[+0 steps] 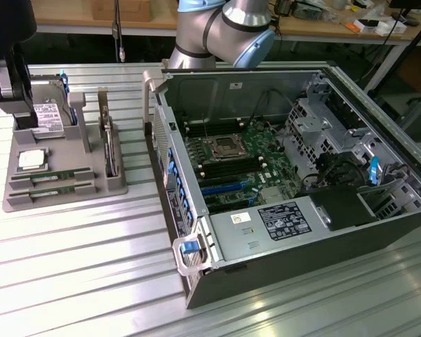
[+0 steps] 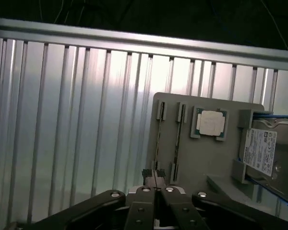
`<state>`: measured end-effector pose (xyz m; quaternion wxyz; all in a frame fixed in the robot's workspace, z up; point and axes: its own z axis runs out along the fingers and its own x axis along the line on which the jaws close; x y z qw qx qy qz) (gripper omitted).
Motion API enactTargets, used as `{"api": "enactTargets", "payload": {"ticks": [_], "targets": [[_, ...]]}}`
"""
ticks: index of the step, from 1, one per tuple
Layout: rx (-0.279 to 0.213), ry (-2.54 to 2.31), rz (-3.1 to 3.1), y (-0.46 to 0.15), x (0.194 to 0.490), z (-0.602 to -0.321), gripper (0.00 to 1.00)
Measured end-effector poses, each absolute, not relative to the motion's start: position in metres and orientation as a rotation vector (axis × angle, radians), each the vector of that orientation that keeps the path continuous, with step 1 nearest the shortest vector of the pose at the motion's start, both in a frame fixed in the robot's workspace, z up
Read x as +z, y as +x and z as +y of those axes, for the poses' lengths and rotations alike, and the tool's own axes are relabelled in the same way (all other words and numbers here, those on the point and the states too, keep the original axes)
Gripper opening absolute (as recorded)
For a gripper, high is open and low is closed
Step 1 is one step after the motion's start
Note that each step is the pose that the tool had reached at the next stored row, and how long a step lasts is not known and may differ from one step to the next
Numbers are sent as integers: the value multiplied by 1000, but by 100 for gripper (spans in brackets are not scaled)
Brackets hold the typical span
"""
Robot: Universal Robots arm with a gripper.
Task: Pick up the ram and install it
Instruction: 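Pick up the ram and move it above insertion slot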
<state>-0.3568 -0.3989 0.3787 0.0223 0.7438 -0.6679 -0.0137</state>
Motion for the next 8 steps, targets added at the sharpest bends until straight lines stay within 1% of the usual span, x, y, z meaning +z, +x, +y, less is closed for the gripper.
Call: {"api": "enactTargets", "payload": {"ticks": [8], "targets": [[-46, 2178, -2204, -341, 374, -399, 10]]}}
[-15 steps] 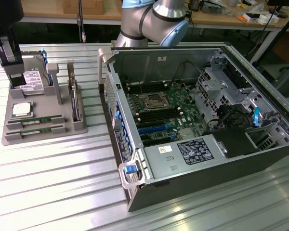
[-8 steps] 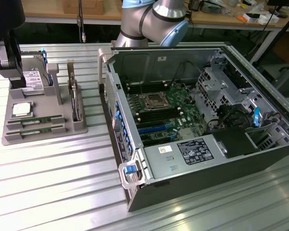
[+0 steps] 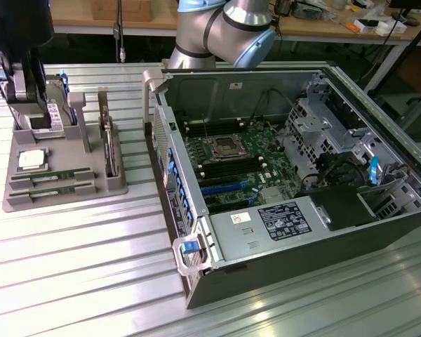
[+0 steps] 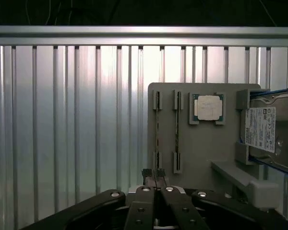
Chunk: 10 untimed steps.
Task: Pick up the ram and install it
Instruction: 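Pick up the ram and move it above insertion slot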
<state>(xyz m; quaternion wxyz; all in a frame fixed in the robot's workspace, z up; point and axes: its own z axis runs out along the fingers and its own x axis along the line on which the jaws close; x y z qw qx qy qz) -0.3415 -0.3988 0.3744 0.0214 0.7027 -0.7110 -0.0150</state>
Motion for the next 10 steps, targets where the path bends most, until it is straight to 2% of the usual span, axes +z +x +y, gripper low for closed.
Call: {"api": "enactTargets", "payload": {"ticks": [10], "targets": [[-52, 2004, -2366, -341, 373, -399, 10]]}}
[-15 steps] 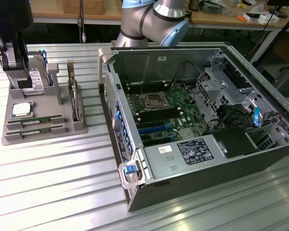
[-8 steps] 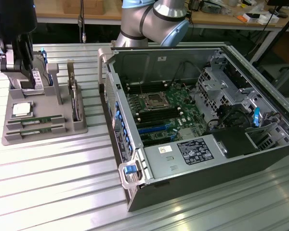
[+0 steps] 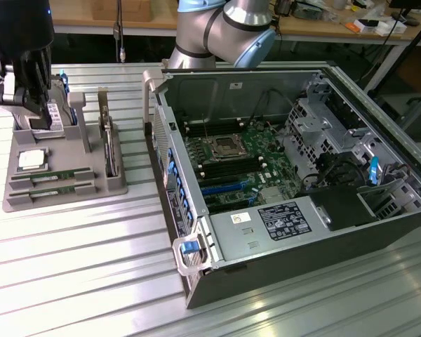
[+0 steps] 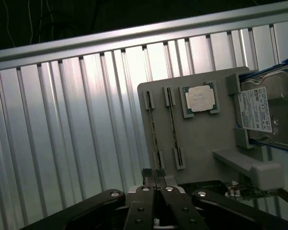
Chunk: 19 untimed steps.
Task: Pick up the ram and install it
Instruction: 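Pick up the ram and move it above insertion slot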
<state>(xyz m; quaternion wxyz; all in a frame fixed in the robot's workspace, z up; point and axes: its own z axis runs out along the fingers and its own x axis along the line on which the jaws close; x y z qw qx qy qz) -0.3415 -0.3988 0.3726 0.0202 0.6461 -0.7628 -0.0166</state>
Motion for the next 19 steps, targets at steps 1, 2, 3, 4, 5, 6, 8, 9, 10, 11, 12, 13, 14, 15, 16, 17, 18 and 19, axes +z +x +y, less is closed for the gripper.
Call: {"api": "enactTargets", "payload": {"ticks": [1, 2, 3, 4, 5, 6, 8, 9, 10, 11, 12, 13, 14, 15, 16, 17, 18, 19], "targets": [[-52, 2004, -2366, -341, 373, -399, 10], [-51, 2004, -2366, -341, 373, -399, 10], [-51, 2004, -2366, -341, 373, -399, 11], [-51, 2004, -2366, -341, 373, -399, 16], [-52, 2004, -2366, -341, 373, -399, 23], [-51, 2004, -2366, -341, 373, -399, 30], [-51, 2004, -2366, -341, 373, -399, 30], [-52, 2004, -2366, -341, 372, -399, 30], [-52, 2004, -2367, -341, 370, -399, 30], [-52, 2004, -2367, -341, 369, -399, 30], [-53, 2004, -2367, -341, 367, -399, 30], [-53, 2005, -2367, -341, 365, -399, 30], [-53, 2005, -2367, -341, 364, -399, 30], [-53, 2005, -2367, -341, 363, -399, 30], [-53, 2005, -2367, -341, 362, -399, 30], [-53, 2005, -2367, -341, 361, -399, 30], [-53, 2005, -2367, -341, 359, -399, 30], [-53, 2005, -2367, -341, 359, -399, 30]]}}
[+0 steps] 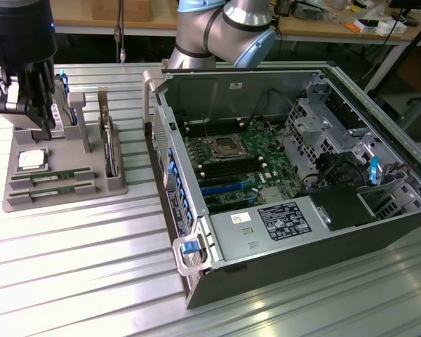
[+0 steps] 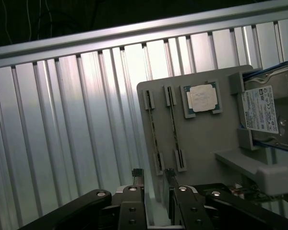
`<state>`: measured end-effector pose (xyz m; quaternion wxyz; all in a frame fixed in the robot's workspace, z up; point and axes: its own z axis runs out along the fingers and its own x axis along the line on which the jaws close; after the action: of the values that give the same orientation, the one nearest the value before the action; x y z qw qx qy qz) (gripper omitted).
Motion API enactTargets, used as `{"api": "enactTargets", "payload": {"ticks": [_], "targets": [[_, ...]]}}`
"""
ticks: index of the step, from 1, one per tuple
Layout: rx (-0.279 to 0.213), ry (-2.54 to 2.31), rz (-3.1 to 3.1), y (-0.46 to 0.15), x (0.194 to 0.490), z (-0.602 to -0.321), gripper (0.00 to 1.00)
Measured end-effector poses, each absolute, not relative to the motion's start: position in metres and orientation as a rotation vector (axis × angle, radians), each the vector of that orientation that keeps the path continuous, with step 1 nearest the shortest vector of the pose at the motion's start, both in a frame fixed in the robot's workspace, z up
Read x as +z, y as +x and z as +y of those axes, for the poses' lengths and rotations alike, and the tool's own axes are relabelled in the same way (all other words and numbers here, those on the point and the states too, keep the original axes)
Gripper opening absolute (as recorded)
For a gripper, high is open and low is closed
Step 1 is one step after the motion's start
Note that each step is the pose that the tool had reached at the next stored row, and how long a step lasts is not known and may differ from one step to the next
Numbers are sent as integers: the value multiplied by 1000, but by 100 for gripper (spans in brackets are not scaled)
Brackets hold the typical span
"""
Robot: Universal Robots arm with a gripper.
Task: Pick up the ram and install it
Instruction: 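Pick up the ram and move it above insertion slot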
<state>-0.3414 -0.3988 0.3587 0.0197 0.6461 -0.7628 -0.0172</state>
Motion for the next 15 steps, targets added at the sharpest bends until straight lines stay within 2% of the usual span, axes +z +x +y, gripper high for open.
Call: {"api": "enactTargets", "payload": {"ticks": [15], "targets": [[-56, 2006, -2368, -341, 347, -399, 30]]}}
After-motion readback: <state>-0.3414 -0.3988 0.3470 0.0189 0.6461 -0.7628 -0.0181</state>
